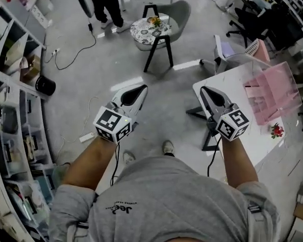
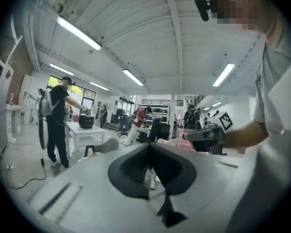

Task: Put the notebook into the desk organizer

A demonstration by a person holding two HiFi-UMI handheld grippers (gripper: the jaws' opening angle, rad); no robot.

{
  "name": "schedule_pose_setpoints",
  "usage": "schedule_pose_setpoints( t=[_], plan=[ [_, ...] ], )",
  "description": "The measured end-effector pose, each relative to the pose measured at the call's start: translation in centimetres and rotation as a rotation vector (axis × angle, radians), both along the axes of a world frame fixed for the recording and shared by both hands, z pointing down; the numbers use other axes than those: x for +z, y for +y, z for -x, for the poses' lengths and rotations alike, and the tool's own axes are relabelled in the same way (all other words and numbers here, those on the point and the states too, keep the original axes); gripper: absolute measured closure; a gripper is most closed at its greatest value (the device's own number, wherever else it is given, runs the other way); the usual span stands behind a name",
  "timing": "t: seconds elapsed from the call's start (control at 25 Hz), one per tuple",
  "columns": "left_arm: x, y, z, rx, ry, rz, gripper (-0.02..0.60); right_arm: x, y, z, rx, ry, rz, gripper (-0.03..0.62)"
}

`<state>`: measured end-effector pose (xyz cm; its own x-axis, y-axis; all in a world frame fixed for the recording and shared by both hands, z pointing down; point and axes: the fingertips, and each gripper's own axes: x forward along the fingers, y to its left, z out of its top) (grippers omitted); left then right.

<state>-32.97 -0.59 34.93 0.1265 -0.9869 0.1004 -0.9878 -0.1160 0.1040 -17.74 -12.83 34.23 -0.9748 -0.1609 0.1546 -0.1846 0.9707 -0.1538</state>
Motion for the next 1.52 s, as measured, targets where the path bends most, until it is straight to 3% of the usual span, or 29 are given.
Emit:
schedule_pose_setpoints(
  t=[0.16,0.32,0.56,0.72,0.96,1.52],
  plan=[
    [-0.8,8.2,6.0,-0.127,0.004,-0.010,0.525,-0.5,5.1,7.8,-0.120,0.005,-0.009,0.592],
    [-0.7,16.1,9.8,-0.252,0.007,-0.007,0.525,-0.2,11.0,13.9,-0.253,0.014,-0.017,0.592],
    [-0.8,24.0,12.0,-0.379,0.012,-0.020,0.525,0.5,17.7,18.9,-0.402,0.034,-0.019,0.592],
    [0.0,27.7,12.7,-0.440,0.027,-0.010,0.523,1.0,20.6,20.5,-0.449,0.035,-0.008,0.592],
    [0.2,30.6,13.9,-0.477,0.035,-0.016,0.523,1.8,23.4,21.7,-0.482,0.053,0.000,0.592],
    [-0.7,27.7,13.4,-0.408,0.014,-0.011,0.525,1.2,20.6,20.5,-0.424,0.079,-0.025,0.594]
  ],
)
